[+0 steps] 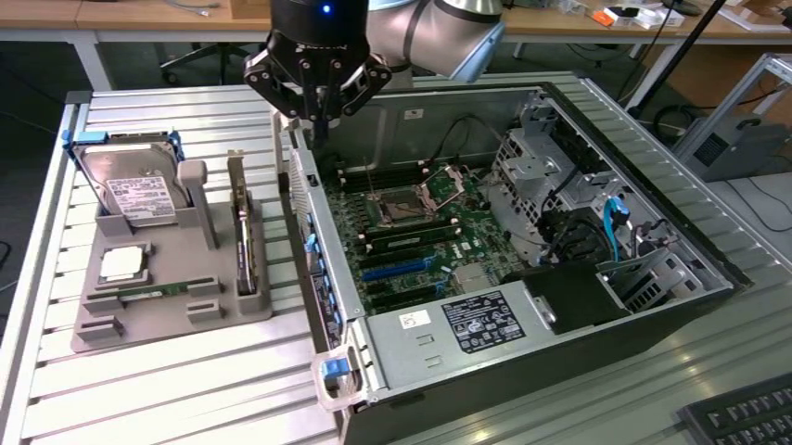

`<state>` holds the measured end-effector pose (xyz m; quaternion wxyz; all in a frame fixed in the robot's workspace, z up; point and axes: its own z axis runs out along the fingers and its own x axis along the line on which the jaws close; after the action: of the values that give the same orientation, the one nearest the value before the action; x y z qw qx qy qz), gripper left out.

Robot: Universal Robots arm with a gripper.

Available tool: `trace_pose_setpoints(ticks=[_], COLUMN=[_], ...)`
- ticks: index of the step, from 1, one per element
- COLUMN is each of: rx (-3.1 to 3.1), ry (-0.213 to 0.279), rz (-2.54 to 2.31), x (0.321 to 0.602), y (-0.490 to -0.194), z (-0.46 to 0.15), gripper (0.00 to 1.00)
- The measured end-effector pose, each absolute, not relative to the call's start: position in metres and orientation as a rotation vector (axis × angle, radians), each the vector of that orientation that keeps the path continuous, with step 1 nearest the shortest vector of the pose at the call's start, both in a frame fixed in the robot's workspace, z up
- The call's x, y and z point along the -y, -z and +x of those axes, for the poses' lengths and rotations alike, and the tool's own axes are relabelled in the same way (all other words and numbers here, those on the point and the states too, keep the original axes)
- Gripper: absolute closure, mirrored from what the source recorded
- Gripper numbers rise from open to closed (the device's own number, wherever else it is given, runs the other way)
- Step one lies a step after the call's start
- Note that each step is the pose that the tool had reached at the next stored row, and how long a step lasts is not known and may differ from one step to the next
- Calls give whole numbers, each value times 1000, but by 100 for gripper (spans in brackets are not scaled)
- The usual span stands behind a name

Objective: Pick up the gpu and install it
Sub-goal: 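Reach for the gpu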

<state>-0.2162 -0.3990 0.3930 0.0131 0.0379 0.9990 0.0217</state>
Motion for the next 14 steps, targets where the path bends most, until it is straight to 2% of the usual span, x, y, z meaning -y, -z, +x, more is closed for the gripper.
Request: trace_pose_setpoints(ticks=[14], rx=[-3113], ry=[-68], rz=[118], x=[399], y=[-393], z=[-225], gripper=[89])
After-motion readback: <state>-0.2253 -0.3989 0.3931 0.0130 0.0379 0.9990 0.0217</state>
